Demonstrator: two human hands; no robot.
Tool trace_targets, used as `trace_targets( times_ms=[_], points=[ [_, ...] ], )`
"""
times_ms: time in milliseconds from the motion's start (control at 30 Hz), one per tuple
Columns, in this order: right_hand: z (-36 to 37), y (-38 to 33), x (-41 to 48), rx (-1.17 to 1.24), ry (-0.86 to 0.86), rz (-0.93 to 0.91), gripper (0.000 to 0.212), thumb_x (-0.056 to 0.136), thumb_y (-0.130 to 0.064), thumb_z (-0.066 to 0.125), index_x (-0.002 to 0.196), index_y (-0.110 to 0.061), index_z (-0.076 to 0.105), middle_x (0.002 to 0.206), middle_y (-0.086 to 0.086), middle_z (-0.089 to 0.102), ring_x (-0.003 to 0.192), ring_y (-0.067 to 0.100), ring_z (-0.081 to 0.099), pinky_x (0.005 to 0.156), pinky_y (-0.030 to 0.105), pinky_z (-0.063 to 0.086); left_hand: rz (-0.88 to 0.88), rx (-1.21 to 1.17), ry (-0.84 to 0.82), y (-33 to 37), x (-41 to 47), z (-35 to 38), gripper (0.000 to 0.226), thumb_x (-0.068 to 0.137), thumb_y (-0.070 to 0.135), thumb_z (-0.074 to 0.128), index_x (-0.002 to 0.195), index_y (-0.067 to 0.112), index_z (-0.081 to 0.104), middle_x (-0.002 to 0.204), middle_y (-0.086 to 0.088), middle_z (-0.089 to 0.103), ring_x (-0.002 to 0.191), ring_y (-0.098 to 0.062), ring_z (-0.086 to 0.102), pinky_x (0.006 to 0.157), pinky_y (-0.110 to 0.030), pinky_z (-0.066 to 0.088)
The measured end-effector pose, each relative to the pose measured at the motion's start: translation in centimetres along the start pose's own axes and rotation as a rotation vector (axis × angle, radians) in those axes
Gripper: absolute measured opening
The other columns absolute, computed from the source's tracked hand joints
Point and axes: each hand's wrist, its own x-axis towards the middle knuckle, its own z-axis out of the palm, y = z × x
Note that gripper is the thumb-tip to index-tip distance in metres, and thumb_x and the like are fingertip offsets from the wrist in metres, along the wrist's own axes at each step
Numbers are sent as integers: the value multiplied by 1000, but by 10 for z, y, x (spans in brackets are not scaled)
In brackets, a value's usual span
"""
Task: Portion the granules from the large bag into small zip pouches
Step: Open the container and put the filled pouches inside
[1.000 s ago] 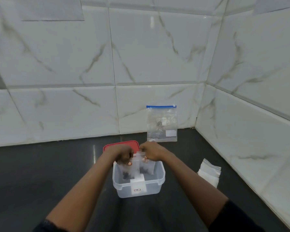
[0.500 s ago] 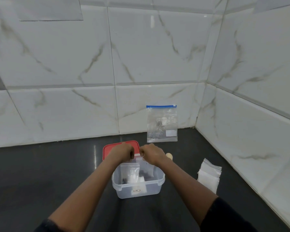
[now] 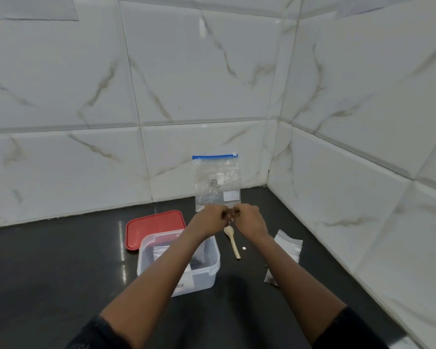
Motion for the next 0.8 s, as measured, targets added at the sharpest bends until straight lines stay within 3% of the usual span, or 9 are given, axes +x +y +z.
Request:
trace_targets(
  times_ms=[167,333,500,667,800],
  points=[
    [-19,66,-6,-7,25,187,18,82,-2,57,88,-12,71,101,6,69,97,25,63,80,30,48,95,10,-80,44,17,45,16,85,16,60,98,6,62,103,-13,65,97,-27,59,81,-34,45],
    [-20,128,-21,-13,0,321,14,86,-6,56,86,-7,70,101,12,70,99,27,63,84,32,49,121,141,-219,70,27,93,18,88,14,52,101,7,61,110,-14,60,102,-30,58,83,-38,47],
    [-15,157,-28,-131,-69,327,25,94,-9,47,107,-4,67,113,13,67,107,27,60,86,29,46,188,247,-268,83,35,128,30,92,16,48,121,13,57,123,-11,55,115,-27,52,91,-39,46],
    [-12,162,-24,-158,-132,325,22,88,-16,53,104,-7,66,112,13,66,107,29,60,83,31,47,242,429,-334,86,43,147,40,90,24,56,128,14,49,126,-12,54,115,-30,53,92,-40,42],
    [-12,164,-17,-132,-140,329,26,89,-16,57,111,-8,67,118,10,63,111,25,58,88,30,47,172,347,-368,84,49,147,41,87,21,61,126,13,50,125,-14,52,116,-31,52,94,-40,42]
  ],
)
